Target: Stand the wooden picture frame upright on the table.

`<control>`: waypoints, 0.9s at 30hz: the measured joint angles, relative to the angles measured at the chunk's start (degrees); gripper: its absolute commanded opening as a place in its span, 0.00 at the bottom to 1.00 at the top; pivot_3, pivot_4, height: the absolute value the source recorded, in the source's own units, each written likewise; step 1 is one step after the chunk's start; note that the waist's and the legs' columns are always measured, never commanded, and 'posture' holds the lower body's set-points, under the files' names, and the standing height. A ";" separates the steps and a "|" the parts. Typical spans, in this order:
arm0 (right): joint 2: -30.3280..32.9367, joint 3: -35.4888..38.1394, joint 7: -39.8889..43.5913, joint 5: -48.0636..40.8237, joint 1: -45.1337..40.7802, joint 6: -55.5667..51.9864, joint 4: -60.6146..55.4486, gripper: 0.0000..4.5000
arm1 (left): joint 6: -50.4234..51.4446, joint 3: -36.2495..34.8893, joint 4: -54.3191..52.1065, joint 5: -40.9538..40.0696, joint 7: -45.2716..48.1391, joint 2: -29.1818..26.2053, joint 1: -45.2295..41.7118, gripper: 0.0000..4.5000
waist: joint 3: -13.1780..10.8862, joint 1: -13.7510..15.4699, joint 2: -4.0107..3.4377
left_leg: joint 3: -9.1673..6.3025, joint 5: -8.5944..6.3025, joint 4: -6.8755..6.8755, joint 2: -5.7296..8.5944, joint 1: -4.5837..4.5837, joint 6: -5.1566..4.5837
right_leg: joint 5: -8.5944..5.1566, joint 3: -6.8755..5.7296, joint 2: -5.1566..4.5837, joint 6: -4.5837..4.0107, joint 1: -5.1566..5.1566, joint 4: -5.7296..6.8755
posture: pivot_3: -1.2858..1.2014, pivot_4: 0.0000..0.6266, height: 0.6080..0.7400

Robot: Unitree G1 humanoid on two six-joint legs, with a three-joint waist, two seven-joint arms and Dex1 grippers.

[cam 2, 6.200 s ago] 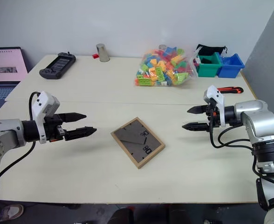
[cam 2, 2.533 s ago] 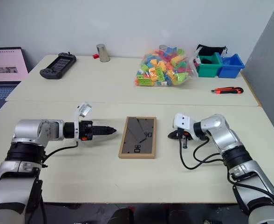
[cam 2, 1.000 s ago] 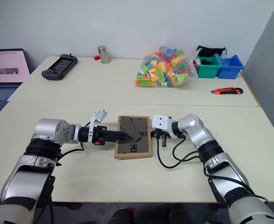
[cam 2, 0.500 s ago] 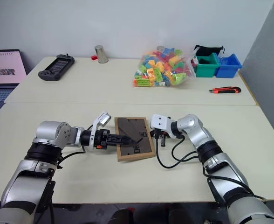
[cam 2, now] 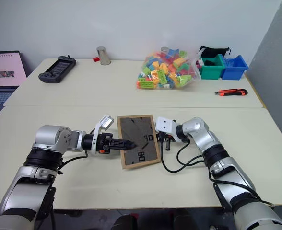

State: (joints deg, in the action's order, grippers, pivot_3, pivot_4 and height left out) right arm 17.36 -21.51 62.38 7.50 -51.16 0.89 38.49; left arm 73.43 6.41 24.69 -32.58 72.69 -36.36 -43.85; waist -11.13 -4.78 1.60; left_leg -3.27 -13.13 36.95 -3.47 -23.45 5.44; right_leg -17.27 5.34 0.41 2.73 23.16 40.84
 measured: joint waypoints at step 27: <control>14.63 14.89 15.85 -30.78 -5.64 -48.32 -29.26 0.68 | 0.92 -8.51 -8.88 -5.30 -8.55 -0.11 2.45 0.29 | -0.13 -0.14 -0.11 | 0.00 -0.01 -0.02 -0.03 -0.09 -0.02 | -0.03 0.01 0.03 -0.03 0.08 -0.08 | 0.52 0.24 1.00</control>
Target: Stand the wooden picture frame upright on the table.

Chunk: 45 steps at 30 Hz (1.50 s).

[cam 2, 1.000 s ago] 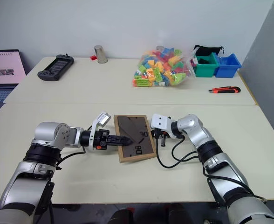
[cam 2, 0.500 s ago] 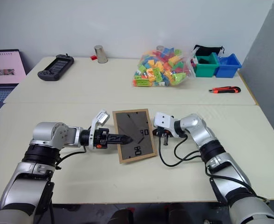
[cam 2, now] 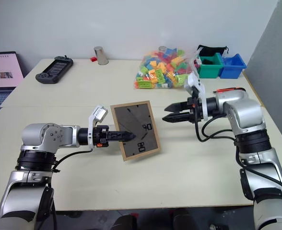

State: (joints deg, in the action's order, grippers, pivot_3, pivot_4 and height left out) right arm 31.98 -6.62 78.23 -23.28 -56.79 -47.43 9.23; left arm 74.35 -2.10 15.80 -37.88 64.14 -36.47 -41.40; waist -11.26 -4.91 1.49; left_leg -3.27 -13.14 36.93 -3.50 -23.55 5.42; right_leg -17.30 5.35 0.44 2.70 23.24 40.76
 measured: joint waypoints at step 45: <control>-6.05 -7.69 -5.22 -1.39 -0.59 0.38 3.08 0.95 | -8.02 5.18 -3.81 0.84 1.45 -0.34 0.65 0.29 | -0.01 0.09 0.00 | -0.12 0.00 0.03 -0.01 -0.29 -0.01 | -0.01 -0.08 0.05 -0.01 0.18 -0.04 | 0.52 0.24 1.00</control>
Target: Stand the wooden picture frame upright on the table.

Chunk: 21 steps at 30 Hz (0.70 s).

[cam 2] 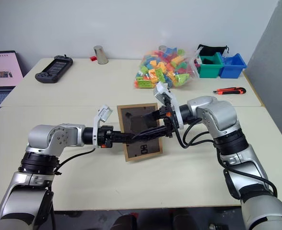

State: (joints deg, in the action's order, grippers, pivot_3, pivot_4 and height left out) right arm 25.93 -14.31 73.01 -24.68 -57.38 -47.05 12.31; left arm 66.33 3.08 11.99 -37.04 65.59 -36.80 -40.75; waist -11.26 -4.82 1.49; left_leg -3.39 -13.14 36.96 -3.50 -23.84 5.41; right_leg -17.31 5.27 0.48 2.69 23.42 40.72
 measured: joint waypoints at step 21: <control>10.70 5.04 -3.31 17.36 20.62 65.28 1.13 0.98 | 25.88 -13.58 7.69 -16.84 -10.33 0.20 -2.25 0.29 | -0.03 -0.25 0.05 | 0.05 0.01 0.03 -0.04 0.03 0.01 | -0.01 0.06 0.00 0.02 -0.06 -0.16 | 0.52 0.24 1.00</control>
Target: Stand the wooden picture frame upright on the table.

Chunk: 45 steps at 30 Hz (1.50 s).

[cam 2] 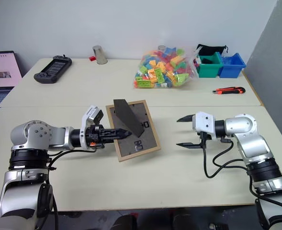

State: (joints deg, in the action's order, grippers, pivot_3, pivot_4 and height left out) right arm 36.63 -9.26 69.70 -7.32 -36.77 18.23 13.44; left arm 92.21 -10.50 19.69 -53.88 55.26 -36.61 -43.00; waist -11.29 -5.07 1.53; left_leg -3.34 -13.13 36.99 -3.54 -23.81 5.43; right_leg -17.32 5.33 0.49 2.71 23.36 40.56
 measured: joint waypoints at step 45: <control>-10.35 1.02 -64.80 65.74 -18.22 67.30 33.88 0.95 | 0.05 0.71 2.14 -38.49 -33.47 0.64 2.86 0.29 | 0.02 0.01 0.02 | 0.08 0.16 -0.03 0.12 0.49 0.29 | 0.01 0.21 -0.08 -0.03 -0.18 0.34 | 0.52 0.24 1.00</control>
State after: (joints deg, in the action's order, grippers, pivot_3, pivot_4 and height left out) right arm 26.29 -8.24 4.90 58.43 -54.99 85.53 47.32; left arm 92.27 -9.79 21.83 -92.37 21.80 -35.96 -40.14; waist -11.27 -5.06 1.55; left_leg -3.26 -12.97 36.96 -3.42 -23.32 5.71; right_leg -17.31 5.54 0.41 2.68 23.18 40.90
